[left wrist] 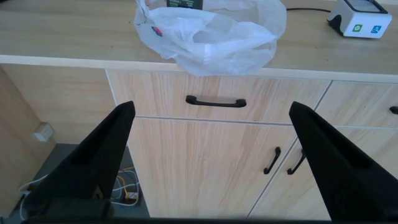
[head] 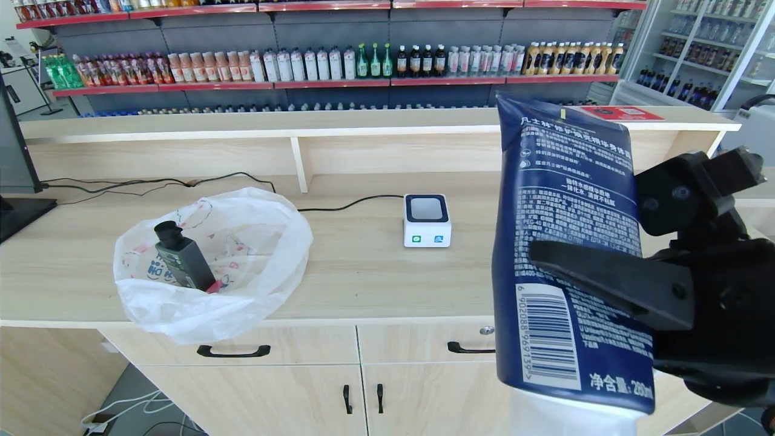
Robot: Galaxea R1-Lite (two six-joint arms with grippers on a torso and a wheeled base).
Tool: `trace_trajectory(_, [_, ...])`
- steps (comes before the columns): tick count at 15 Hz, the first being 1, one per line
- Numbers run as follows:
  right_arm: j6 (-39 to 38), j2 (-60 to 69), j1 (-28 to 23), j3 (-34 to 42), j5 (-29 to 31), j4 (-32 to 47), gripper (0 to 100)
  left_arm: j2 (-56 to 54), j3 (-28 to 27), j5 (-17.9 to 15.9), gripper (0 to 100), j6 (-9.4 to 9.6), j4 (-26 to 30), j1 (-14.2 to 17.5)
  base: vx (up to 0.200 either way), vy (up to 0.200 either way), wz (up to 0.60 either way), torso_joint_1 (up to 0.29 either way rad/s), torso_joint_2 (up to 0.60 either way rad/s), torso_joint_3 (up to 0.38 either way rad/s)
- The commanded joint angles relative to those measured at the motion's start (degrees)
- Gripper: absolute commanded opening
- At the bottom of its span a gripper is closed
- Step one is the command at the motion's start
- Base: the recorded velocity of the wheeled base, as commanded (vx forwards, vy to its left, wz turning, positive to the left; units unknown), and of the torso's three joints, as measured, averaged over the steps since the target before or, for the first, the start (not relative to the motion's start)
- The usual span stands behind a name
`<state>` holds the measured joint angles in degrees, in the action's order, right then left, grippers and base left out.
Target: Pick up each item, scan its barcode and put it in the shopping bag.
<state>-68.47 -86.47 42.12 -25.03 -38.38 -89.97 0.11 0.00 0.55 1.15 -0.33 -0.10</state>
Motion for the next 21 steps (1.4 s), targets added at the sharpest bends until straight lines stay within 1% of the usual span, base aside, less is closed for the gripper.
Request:
trace_trajectory(1, [0.97,0.95,-0.46,0.59,0.14,-0.03,0,-0.02,0.00,0.07,100,0.00,-0.02,0.01,0.000,0.000,0.00,0.000,0.00,0.000])
trace_trajectory(3, [7.30,2.53,-2.74,2.26,0.58,-0.03,0,-0.02,0.00,0.07,100,0.00,-0.02,0.01,0.000,0.000,0.00,0.000,0.00,0.000])
trace_trajectory(5, [19.61,3.15,-8.81,6.04,0.50,-0.03,0,-0.02,0.00,0.07,100,0.00,-0.02,0.01,0.000,0.000,0.00,0.000,0.00,0.000])
trace_trajectory(6, [24.62,2.53,-10.92,5.96,0.50,-0.03,0,-0.02,0.00,-0.02,100,0.00,-0.02,0.01,0.000,0.000,0.00,0.000,0.00,0.000])
trace_trajectory(8, [34.37,2.09,-17.16,4.90,0.50,-0.03,0,-0.02,0.00,0.07,100,0.00,-0.02,0.01,0.000,0.000,0.00,0.000,0.00,0.000])
trace_trajectory(9, [42.46,1.65,-20.32,4.02,0.32,-0.03,0,-0.02,0.00,0.07,100,0.00,-0.02,0.01,0.000,0.000,0.00,0.000,0.00,0.000])
trace_trajectory(10, [49.58,1.30,-21.55,3.49,0.14,-0.03,0,-0.02,0.00,0.07,100,0.00,-0.02,0.01,0.000,0.000,0.00,0.000,0.00,0.000])
trace_trajectory(11, [54.85,0.51,-23.13,2.44,0.76,0.32,0,-0.02,0.00,0.07,100,0.00,-0.02,0.01,0.000,0.000,0.00,0.000,0.00,0.000])
trace_trajectory(13, [65.49,-1.25,-29.81,1.74,4.36,0.32,0,-0.02,0.00,-0.02,100,0.00,-0.02,0.01,0.000,0.000,0.00,0.000,0.00,0.000])
trace_trajectory(14, [68.21,-1.60,-30.43,1.38,6.47,0.67,0,-0.02,0.00,0.07,100,0.00,-0.02,0.01,0.000,0.000,0.00,0.000,0.00,0.000])
trace_trajectory(15, [71.20,-1.86,-30.69,0.15,11.39,2.60,0,-0.02,0.00,0.07,100,0.00,-0.02,0.01,0.000,0.000,0.00,0.000,0.00,0.000])
trace_trajectory(16, [72.61,-1.77,-30.43,-0.81,14.73,4.36,0,-0.02,0.00,0.07,100,0.00,-0.02,0.01,0.000,0.000,0.00,0.000,0.00,0.000])
trace_trajectory(17, [74.28,-1.86,-29.02,-3.10,21.41,7.88,0,-0.02,0.00,-0.02,100,0.00,-0.02,0.01,0.000,0.000,0.00,0.000,0.00,0.000])
trace_trajectory(18, [76.12,-2.13,-27.97,-4.59,25.37,11.04,0,-0.02,0.00,0.07,100,0.00,-0.02,0.01,0.000,0.000,0.00,0.000,0.00,0.000])
trace_trajectory(19, [77.26,-2.30,-27.09,-5.47,27.57,12.89,0,-0.02,0.00,0.07,100,0.00,-0.02,0.01,0.000,0.000,0.00,0.000,0.00,0.000])
trace_trajectory(20, [79.64,-3.09,-23.93,-7.40,35.12,17.19,0,-0.02,0.00,0.07,100,0.00,-0.02,0.01,0.000,0.000,0.00,0.000,0.00,0.000])
trace_trajectory(21, [80.08,-3.36,-22.17,-7.93,38.46,17.98,0,-0.02,0.00,-0.02,100,0.00,-0.02,0.01,0.000,0.000,0.00,0.000,0.00,0.000])
